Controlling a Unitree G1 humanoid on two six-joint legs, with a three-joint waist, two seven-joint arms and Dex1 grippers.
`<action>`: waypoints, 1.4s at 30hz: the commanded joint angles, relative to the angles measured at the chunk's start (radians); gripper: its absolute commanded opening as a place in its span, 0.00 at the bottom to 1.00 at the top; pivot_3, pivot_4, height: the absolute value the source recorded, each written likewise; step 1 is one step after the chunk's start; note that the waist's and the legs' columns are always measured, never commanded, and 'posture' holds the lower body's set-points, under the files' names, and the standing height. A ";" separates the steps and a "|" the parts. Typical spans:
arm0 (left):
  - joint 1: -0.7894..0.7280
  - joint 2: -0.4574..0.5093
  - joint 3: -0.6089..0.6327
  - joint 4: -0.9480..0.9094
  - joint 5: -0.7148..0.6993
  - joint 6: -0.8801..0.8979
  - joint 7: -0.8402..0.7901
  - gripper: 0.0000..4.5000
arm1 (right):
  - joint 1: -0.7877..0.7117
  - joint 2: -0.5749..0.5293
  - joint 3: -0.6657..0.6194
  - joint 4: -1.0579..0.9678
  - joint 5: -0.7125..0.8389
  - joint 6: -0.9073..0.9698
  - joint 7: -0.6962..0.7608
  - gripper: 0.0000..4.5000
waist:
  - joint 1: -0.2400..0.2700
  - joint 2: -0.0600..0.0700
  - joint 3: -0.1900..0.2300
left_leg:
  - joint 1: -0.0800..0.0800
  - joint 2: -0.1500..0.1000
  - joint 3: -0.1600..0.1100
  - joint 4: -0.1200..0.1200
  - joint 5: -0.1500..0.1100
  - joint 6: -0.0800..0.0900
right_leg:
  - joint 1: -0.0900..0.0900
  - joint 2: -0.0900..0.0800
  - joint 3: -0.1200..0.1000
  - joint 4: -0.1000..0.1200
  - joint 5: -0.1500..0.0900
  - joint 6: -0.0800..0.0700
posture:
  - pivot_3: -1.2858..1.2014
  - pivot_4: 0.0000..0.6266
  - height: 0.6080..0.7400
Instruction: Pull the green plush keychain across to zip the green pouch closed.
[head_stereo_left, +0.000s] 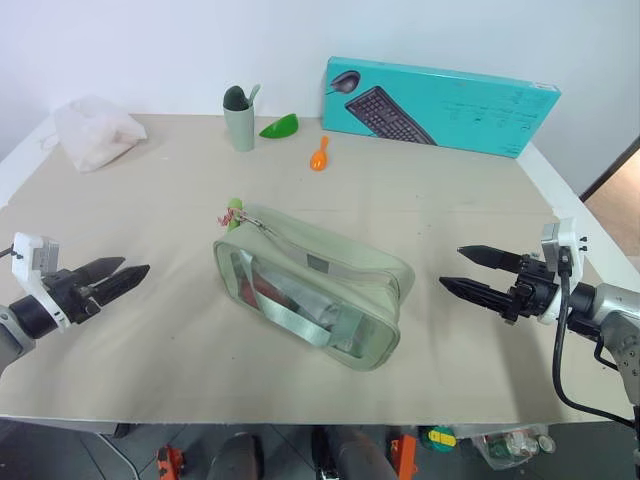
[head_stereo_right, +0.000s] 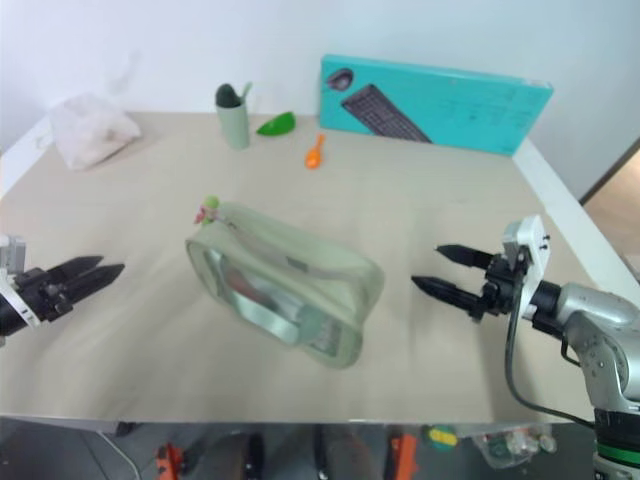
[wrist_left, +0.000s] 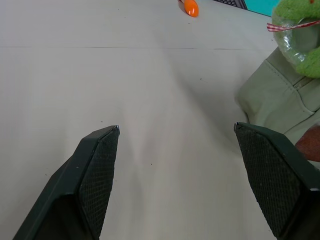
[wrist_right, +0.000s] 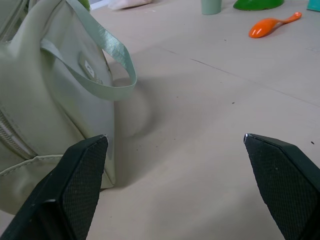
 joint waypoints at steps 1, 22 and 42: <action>-0.029 0.008 -0.018 -0.018 0.016 -0.015 -0.009 0.84 | -0.003 -0.010 -0.019 -0.038 0.007 -0.011 -0.009 1.00 | 0.000 0.000 0.000 | 0.000 0.000 0.000 0.000 0.000 0.000 | 0.000 0.000 0.000 0.000 0.000 0.000 | 0.52 0.24 1.00; -0.060 0.076 0.010 -0.358 -0.245 0.057 -0.278 0.84 | -0.206 -0.110 0.036 -0.466 0.384 0.211 0.009 1.00 | 0.000 0.000 0.000 | -0.001 0.001 -0.001 0.000 -0.003 -0.002 | 0.000 0.001 0.000 0.000 -0.003 0.002 | 0.52 0.24 1.00; -0.025 0.044 0.009 -0.377 -0.208 0.010 -0.253 0.85 | -0.156 -0.123 0.284 -0.387 -0.027 -0.063 0.097 0.75 | 0.004 0.000 0.000 | 0.000 0.001 -0.001 0.003 -0.002 -0.001 | 0.000 0.001 0.000 0.001 -0.002 0.002 | 0.52 0.24 1.00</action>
